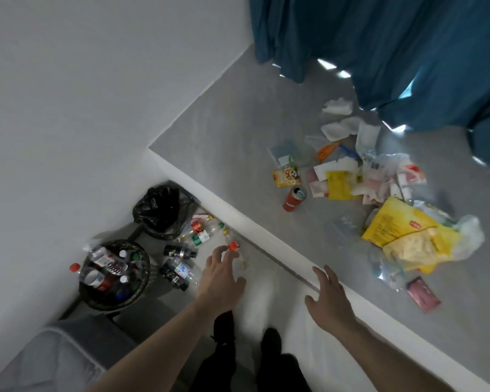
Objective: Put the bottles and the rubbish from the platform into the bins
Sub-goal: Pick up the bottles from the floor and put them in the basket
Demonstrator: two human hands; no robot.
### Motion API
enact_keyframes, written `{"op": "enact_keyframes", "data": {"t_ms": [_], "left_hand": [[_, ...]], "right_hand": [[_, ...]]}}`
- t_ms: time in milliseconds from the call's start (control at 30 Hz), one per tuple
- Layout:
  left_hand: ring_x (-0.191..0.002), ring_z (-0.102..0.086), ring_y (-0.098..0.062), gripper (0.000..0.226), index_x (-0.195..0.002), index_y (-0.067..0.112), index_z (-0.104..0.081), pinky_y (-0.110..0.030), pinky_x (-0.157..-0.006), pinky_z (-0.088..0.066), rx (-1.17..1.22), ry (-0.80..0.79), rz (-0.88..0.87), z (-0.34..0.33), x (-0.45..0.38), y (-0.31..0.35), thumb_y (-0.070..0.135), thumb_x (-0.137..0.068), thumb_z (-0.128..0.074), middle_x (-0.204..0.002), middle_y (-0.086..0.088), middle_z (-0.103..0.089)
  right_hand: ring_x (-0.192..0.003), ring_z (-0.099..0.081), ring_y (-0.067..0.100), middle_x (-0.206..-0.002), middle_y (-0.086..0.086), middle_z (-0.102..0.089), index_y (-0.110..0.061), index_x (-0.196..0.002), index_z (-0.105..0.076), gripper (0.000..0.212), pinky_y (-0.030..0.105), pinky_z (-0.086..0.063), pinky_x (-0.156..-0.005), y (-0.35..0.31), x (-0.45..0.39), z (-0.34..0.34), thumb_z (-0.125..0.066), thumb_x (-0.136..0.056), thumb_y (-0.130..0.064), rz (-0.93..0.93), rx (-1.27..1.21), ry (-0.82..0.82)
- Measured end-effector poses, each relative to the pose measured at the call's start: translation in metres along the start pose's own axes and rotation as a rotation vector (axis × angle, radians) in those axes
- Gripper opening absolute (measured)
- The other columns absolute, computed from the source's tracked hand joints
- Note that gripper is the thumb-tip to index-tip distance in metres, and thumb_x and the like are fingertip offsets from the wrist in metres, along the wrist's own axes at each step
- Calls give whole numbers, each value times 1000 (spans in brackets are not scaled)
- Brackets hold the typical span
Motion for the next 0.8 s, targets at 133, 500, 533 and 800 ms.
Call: {"op": "enact_keyframes", "data": {"t_ms": [133,500,533,800], "left_hand": [[-139,-34,-26,64,-145,25,-42,-37,-112,-38,-10,-24,-21,23,-4,22,30,-85,-65,-154,1,-25],[-136,-41,-32,64,-145,25,-43,-42,-105,-46,-150,-101,-140,12,-104,166,30,-86,-68,-157,-3,-20],[-135,-42,-35,65,-145,26,-41,-43,-105,-47,-170,-114,-134,5,-118,178,32,-86,-67,-158,-4,-16],[-127,-45,-47,90,-156,41,-15,-48,-93,-55,-260,-166,4,-46,-227,226,34,-85,-70,-164,0,11]], "right_hand": [[-145,-34,28,-166,-1,-11,-27,-155,-29,76,40,-43,-107,-8,18,18,-66,-89,-30,-55,-88,19],[-146,-32,29,-165,2,-17,-26,-154,-31,72,41,-40,-111,80,10,84,-65,-90,-30,-155,-200,48],[-146,-32,30,-165,2,-16,-27,-154,-30,73,41,-39,-111,92,4,90,-65,-90,-30,-156,-193,33],[-145,-33,33,-163,7,-20,-21,-152,-35,72,42,-39,-112,167,-56,157,-67,-88,-28,-131,-98,8]]}}
Point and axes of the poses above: each hand's wrist, its own x-axis away from the middle knuckle, its own z-axis out of the back of the hand, y = z × x, the point moved 7 cm from there along -x, towards the middle knuckle
